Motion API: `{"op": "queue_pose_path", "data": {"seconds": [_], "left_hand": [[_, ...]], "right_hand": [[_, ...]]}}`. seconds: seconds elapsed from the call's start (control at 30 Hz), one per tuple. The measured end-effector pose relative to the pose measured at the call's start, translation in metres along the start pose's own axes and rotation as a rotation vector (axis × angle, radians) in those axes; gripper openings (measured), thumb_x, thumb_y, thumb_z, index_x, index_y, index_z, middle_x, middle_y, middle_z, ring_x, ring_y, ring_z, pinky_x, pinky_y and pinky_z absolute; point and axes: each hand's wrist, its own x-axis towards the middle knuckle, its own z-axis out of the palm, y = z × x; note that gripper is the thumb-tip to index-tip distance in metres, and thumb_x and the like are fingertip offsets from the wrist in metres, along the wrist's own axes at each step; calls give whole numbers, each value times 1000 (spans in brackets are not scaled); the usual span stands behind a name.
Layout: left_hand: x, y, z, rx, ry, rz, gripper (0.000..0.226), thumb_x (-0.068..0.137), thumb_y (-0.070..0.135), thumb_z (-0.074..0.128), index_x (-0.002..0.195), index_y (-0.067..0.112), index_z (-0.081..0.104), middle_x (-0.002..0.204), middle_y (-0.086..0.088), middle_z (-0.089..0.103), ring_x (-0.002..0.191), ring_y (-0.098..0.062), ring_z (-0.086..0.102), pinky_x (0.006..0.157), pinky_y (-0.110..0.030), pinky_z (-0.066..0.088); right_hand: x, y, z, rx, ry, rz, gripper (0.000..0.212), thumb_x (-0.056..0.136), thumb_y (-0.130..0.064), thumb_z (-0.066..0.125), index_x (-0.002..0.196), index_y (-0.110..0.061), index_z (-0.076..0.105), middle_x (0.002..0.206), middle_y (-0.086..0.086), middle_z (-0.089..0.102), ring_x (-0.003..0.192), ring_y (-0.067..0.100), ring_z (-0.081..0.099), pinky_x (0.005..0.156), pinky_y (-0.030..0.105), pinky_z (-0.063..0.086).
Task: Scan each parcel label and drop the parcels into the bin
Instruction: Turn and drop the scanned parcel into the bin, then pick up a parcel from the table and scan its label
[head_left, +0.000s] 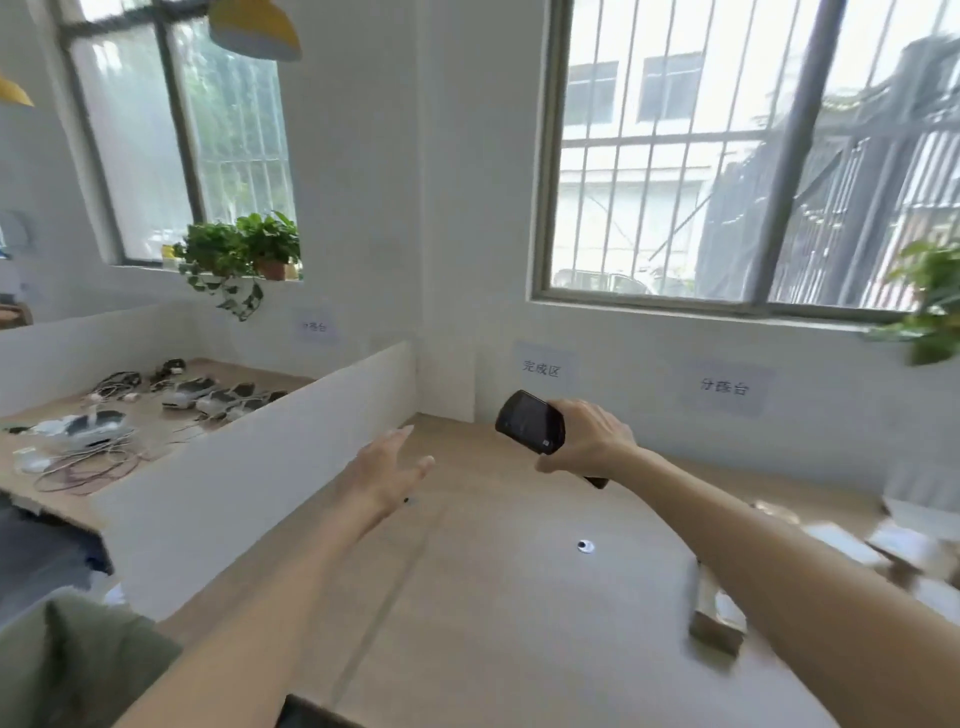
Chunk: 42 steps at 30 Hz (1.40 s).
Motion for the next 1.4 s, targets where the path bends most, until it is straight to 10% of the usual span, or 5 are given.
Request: {"op": "queue_pose_path", "data": {"seconds": [0.63,0.87,1.4], "left_hand": [[-58,398,299,-129,-393,415,68,93,60,53,153,33,34,159,9,33,144,-15,35,110,-37,36],[-61,454,400,-148,-558,477,65,91,59,53,150,38,36,150,10,46,133,-14,47,102,-36,44],[-30,471,651,-117,-880,348,66,94,56,54,151,28,39,153,5,43,140,-15,40,109,-35,37]], "right_hand": [[-244,412,-148,-94,29,599,51,62,-44,85,102,-30,57,94,-7,62,94,19,62,77,39,57],[-278,508,-112,5,-20,726,56,67,-41,89,109,-27,54,100,-6,59,93,17,58,61,23,42],[-251,699,50,153,-362,986,71,49,-57,78,111,-30,56,104,-7,64,95,18,64,82,43,60]]}}
